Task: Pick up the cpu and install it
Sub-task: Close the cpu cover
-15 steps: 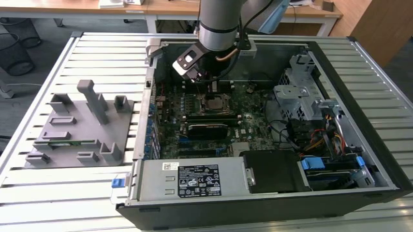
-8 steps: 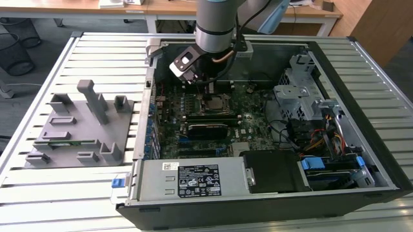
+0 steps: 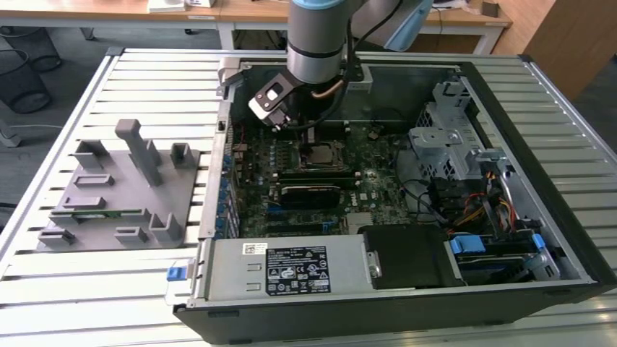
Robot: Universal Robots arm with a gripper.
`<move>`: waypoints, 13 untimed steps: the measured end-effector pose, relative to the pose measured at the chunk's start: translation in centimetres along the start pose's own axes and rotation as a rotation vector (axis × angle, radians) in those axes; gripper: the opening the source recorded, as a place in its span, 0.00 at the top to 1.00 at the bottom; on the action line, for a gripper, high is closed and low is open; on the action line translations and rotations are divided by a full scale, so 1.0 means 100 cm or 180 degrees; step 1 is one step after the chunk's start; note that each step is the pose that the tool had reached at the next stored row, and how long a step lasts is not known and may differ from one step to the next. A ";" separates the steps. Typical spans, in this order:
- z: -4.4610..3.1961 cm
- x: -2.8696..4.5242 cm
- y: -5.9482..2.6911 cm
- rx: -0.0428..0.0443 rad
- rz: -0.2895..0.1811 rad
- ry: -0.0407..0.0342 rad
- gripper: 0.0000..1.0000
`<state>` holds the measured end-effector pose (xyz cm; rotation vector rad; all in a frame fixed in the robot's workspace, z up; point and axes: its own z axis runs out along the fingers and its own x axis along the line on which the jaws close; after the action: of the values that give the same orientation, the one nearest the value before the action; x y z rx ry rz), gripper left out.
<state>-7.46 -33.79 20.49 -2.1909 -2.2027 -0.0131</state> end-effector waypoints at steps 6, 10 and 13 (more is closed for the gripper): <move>0.0049 -0.0001 -0.0006 0.0000 0.0000 0.0000 0.89; 0.0069 -0.0003 -0.0013 0.0001 0.0000 -0.0002 0.89; 0.0075 -0.0002 -0.0022 0.0000 0.0000 -0.0001 0.89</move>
<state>-7.70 -33.79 19.75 -2.1911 -2.2028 -0.0129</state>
